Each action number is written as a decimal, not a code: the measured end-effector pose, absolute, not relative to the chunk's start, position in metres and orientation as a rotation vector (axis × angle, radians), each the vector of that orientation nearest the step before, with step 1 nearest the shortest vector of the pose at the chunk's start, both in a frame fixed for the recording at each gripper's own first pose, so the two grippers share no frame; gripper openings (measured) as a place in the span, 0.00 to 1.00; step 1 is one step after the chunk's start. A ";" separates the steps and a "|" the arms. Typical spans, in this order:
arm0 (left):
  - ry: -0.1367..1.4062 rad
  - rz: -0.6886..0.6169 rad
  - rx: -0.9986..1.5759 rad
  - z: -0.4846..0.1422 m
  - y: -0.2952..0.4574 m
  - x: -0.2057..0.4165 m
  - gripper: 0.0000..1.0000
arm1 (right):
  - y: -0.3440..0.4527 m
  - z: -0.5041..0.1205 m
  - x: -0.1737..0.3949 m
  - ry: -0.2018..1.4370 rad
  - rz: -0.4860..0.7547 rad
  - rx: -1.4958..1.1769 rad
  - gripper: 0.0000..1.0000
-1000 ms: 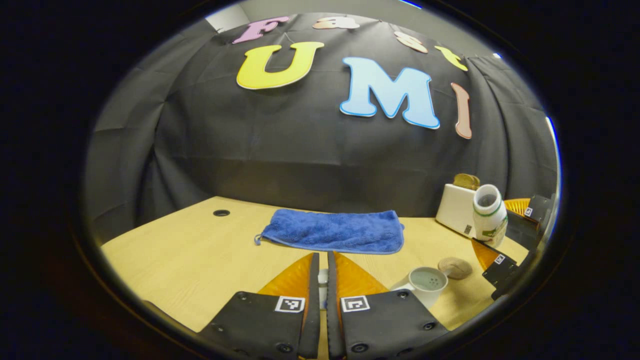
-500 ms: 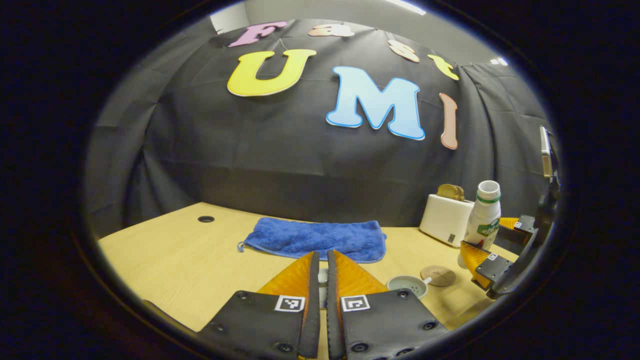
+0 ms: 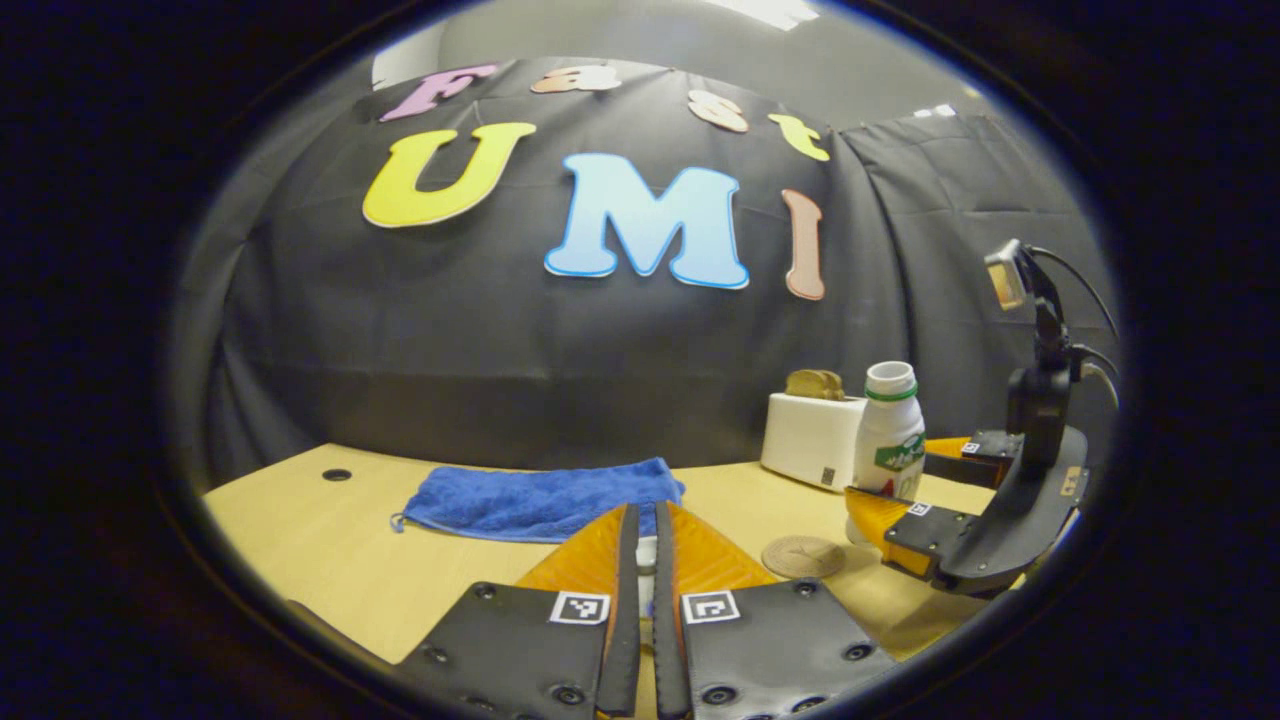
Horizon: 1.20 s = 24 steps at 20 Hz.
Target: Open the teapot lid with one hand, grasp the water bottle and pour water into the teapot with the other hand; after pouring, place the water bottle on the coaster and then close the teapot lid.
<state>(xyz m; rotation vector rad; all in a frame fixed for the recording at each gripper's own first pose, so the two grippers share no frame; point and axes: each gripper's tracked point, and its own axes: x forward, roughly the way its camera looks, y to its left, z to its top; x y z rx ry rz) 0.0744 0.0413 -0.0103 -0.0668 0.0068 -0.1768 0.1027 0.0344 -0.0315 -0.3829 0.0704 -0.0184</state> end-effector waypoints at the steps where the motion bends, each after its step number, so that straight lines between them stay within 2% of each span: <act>1: 0.010 -0.187 -0.051 -0.014 0.034 0.078 0.12 | 0.034 -0.031 0.103 0.071 -0.018 -0.378 0.80; 2: 0.018 -0.197 -0.041 -0.018 0.027 0.081 0.16 | 0.033 -0.031 0.102 0.072 -0.015 -0.378 0.80; 3: 0.027 -0.205 -0.036 -0.022 0.021 0.083 0.13 | 0.032 -0.030 0.103 0.073 -0.017 -0.375 0.80; 6: 0.044 -0.222 -0.015 -0.027 0.008 0.091 0.12 | 0.030 -0.028 0.101 0.073 -0.004 -0.336 0.80; 8: 0.056 -0.225 0.000 -0.035 0.006 0.091 0.16 | 0.027 -0.026 0.102 0.075 -0.004 -0.315 0.80; 13: 0.089 -0.210 0.019 -0.048 0.005 0.097 0.16 | 0.017 -0.019 0.101 0.070 -0.011 -0.264 0.79; 14: 0.096 -0.209 0.022 -0.050 0.006 0.099 0.12 | 0.015 -0.018 0.102 0.068 -0.015 -0.262 0.80; 16: 0.102 -0.207 0.033 -0.052 0.005 0.100 0.16 | 0.012 -0.016 0.102 0.065 -0.018 -0.254 0.79; 18: 0.105 -0.204 0.042 -0.053 0.005 0.098 0.12 | 0.012 -0.017 0.101 0.068 -0.015 -0.244 0.79; 20: 0.103 -0.204 0.042 -0.053 0.004 0.098 0.17 | 0.012 -0.018 0.102 0.071 -0.013 -0.242 0.80; 21: 0.103 -0.203 0.040 -0.053 0.004 0.098 0.14 | 0.011 -0.018 0.102 0.071 -0.012 -0.241 0.79; 22: 0.104 -0.202 0.037 -0.052 0.004 0.099 0.22 | 0.012 -0.018 0.102 0.072 -0.009 -0.239 0.79; 23: 0.105 -0.206 0.033 -0.053 0.003 0.098 0.18 | 0.013 -0.018 0.103 0.072 -0.007 -0.236 0.79; 24: 0.107 -0.204 0.034 -0.052 0.003 0.097 0.27 | 0.013 -0.018 0.103 0.073 -0.004 -0.232 0.79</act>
